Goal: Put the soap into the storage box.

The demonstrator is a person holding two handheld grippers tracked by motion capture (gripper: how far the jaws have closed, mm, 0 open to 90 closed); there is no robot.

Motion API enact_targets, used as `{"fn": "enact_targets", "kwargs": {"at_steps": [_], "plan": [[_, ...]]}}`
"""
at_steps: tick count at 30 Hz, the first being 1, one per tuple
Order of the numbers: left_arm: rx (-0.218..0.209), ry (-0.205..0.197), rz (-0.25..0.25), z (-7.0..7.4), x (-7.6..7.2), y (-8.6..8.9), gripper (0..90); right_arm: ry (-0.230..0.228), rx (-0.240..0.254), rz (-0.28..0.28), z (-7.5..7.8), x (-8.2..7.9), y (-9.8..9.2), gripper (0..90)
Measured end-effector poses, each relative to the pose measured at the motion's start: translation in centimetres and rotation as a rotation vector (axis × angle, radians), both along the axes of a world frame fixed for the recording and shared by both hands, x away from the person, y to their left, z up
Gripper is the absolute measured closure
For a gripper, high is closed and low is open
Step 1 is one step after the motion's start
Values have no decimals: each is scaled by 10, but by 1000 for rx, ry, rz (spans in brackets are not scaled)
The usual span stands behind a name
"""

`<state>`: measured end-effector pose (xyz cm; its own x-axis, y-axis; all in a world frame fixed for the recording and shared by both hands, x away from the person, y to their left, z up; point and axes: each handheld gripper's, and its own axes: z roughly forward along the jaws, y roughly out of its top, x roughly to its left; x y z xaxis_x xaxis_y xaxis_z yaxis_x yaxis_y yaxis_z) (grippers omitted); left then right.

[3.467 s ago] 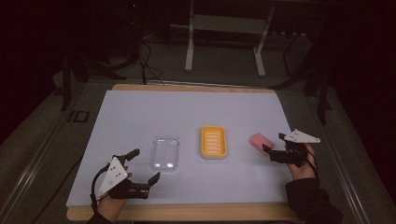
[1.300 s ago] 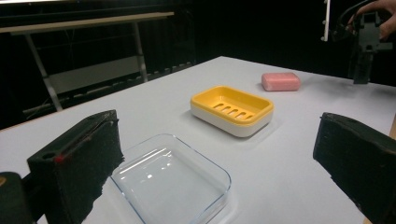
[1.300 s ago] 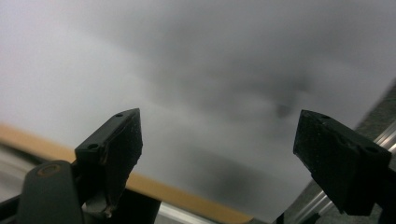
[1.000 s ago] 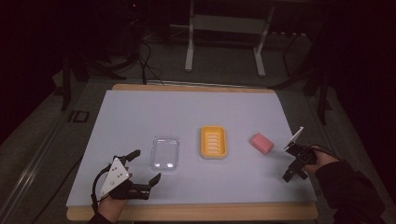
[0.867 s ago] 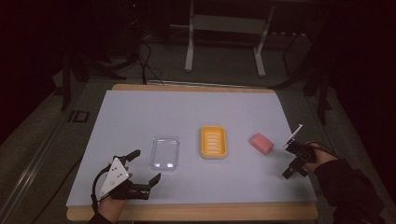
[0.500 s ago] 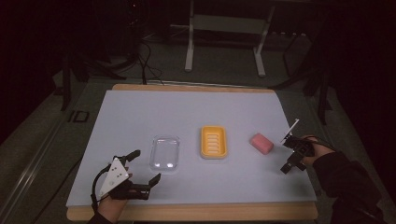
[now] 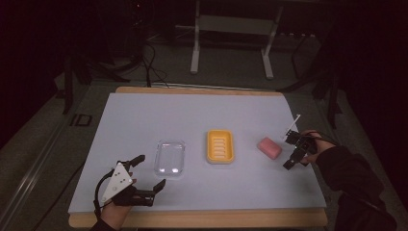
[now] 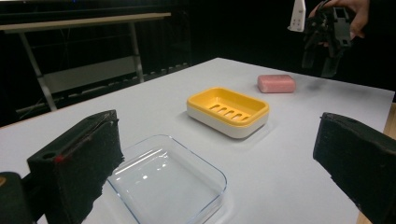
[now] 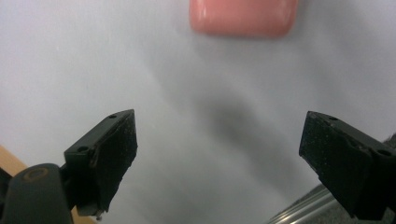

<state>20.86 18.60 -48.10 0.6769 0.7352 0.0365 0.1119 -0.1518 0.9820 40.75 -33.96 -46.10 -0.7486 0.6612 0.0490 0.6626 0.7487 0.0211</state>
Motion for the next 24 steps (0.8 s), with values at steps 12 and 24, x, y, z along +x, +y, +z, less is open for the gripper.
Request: {"fn": "enact_targets", "kwargs": {"at_steps": [12, 24], "plan": [[0, 4, -1, 0, 0, 1, 14, -29, 46, 38, -3, 22, 17, 135], [-5, 8, 3, -1, -2, 2, 14, -86, 99, 79, -14, 42, 33, 150]]}}
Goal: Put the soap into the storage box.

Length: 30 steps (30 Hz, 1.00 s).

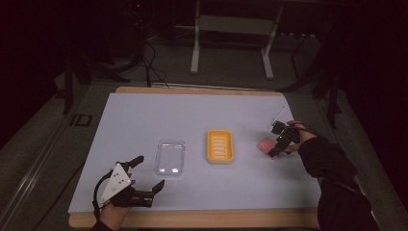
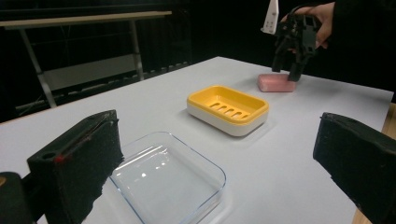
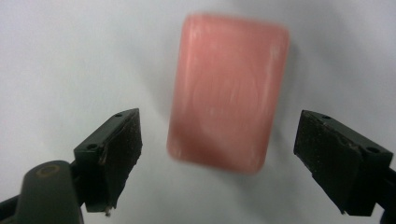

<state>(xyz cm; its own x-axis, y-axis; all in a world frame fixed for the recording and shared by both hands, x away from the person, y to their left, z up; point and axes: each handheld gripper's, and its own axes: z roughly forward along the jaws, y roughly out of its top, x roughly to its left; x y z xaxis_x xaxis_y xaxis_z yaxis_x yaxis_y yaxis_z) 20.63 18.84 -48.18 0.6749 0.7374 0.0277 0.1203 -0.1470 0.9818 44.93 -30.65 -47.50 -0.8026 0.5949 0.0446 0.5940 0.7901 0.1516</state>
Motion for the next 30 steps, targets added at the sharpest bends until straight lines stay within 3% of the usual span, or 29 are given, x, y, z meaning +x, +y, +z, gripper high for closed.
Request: {"fn": "enact_targets", "kwargs": {"at_steps": [6, 13, 20, 30], "plan": [[5, -1, 4, 0, -2, 1, 14, -44, 35, 43, -3, 8, 8, 183], [10, -4, 4, 0, -3, 1, 14, -36, 50, 15, -10, 12, 12, 186], [11, -6, 2, 0, -4, 0, 14, -43, 62, 27, -17, 12, 11, 266], [14, -7, -3, 0, -4, 0, 14, -60, 15, 53, -25, 10, 14, 340]]}}
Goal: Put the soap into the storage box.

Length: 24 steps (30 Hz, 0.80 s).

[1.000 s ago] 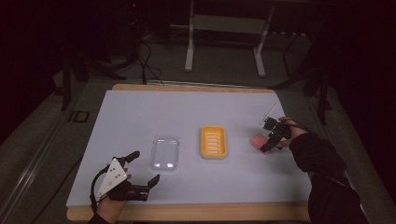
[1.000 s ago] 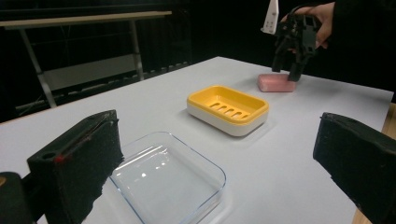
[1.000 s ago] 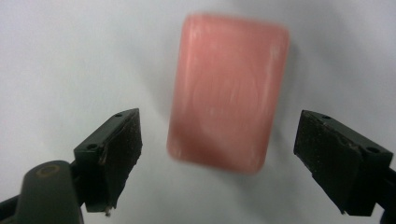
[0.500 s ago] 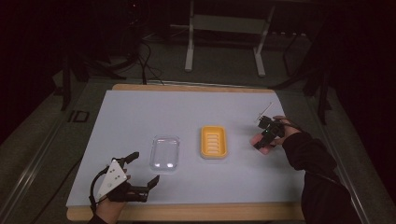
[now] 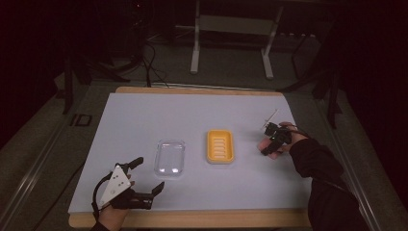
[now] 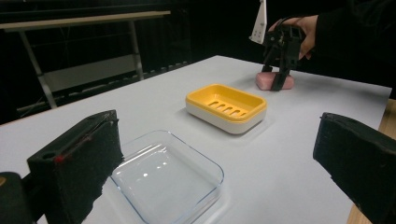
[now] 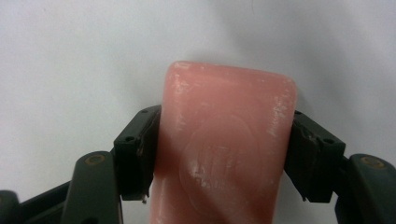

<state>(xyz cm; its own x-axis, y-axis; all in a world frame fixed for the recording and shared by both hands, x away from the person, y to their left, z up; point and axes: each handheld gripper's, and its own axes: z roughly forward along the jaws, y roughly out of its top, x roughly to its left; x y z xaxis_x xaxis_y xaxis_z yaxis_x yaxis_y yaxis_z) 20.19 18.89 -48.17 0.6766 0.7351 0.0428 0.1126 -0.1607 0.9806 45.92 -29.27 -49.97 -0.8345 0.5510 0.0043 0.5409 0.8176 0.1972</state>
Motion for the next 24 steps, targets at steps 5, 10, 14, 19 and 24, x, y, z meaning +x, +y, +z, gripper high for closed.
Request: {"fn": "enact_targets", "kwargs": {"at_steps": [5, 10, 14, 19, 24], "plan": [[-1, 1, -1, 0, 0, 0, 14, -5, -6, -65, 0, 0, 3, 354], [-1, 1, 1, 0, 0, -1, 14, 5, -40, -254, 2, 1, 9, 366], [-1, 3, 2, 0, 1, -1, 14, 22, -52, -392, 6, 1, 16, 370], [0, 2, -1, 0, 1, -1, 14, 38, -89, -526, 10, 0, 22, 371], [-2, 5, -5, 0, 2, -2, 14, 13, -141, -606, 16, 0, 27, 372]]}}
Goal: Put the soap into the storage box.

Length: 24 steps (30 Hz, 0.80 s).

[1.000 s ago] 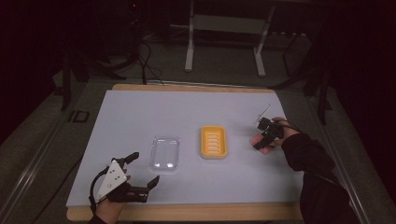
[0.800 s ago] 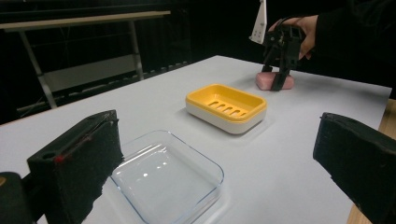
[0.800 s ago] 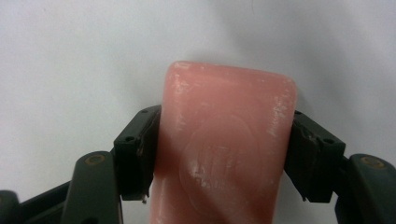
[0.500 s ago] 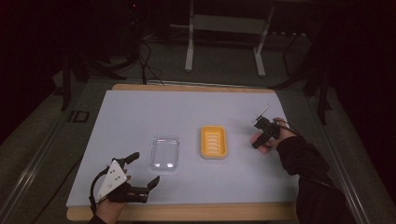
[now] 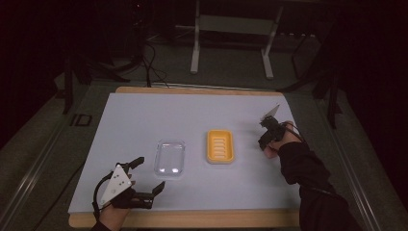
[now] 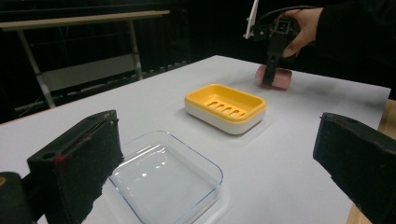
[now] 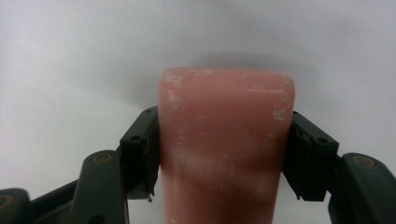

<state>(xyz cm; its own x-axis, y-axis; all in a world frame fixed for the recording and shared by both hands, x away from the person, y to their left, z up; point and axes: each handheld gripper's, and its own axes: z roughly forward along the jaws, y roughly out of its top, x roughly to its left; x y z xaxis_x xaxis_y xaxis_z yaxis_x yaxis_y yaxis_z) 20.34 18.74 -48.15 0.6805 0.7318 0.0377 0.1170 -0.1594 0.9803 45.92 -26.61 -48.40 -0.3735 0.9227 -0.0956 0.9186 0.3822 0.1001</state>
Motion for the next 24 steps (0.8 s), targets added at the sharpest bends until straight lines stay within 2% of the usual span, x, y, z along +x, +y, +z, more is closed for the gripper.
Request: {"fn": "enact_targets", "kwargs": {"at_steps": [5, 9, 14, 24], "plan": [[2, 3, 0, 0, 1, -1, 14, -6, -2, -26, 11, -1, 6, 372], [1, 2, 2, 0, 1, -1, 14, -14, 26, -56, 22, -2, 13, 372], [3, 1, 1, 0, 2, -2, 14, -42, 20, -76, 35, 1, 27, 372], [3, 1, -3, 1, 3, -3, 14, -65, 12, -134, 67, 7, 49, 373]]}}
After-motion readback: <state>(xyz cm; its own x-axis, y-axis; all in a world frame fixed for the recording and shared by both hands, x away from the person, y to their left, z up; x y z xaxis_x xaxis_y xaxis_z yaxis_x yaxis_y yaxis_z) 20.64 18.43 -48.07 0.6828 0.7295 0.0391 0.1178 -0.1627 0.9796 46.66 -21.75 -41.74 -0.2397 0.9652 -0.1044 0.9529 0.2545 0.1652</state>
